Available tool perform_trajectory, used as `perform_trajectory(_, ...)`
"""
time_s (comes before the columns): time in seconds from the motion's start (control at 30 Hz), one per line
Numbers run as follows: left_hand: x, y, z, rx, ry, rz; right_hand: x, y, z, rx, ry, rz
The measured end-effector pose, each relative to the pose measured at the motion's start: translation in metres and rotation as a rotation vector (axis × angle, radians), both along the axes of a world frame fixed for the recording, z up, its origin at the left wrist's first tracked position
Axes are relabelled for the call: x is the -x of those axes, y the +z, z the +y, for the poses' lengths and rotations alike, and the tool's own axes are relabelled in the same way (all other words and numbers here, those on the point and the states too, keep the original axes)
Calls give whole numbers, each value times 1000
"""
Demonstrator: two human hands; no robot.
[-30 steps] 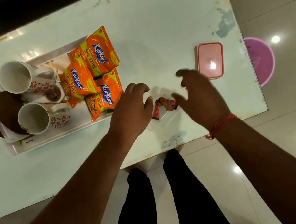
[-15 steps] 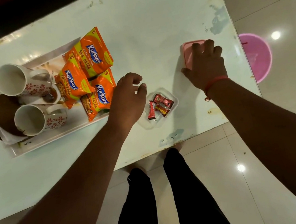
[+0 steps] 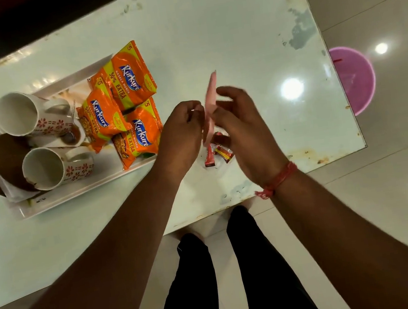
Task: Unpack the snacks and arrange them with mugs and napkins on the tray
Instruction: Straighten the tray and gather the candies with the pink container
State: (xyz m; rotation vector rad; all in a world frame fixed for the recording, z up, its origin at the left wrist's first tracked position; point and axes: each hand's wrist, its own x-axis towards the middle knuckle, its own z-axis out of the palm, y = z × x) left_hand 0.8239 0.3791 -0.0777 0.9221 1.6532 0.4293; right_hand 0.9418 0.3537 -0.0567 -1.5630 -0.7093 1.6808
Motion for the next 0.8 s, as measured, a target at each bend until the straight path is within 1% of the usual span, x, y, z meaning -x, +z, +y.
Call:
perform_trajectory(0.03,0,0,-1,-23,1,30,3,1,-6,23,-29,64)
perform_trajectory(0.07,1,-1,-1,-55,6,75,4,0,-12,42,-51,67)
perform_trajectory(0.1,2,-1,-2,-99,10,127,5,-2,-17,53,-66,13)
perform_trajectory(0.17,5,-1,-4,-182,-34,225,4,-7,-28,43,-69,-181)
perform_trajectory(0.27,8,-2,-10,-267,-192,320,0,-15,-44,9,-65,-400)
perform_trajectory(0.33,6,-3,-16,-346,-301,373,-2,-21,-54,51,-56,-483)
perform_trajectory(0.43,2,-11,-26,-454,-418,452,5,-30,-67,151,-116,-485)
perform_trajectory(0.53,-3,-20,-31,-513,-480,512,13,-41,-74,196,-193,-487)
perform_trajectory(0.67,-6,-35,-32,-585,-512,542,18,-49,-73,153,-238,-528)
perform_trajectory(0.8,-5,-48,-33,-576,-473,543,21,-59,-73,74,-203,-609)
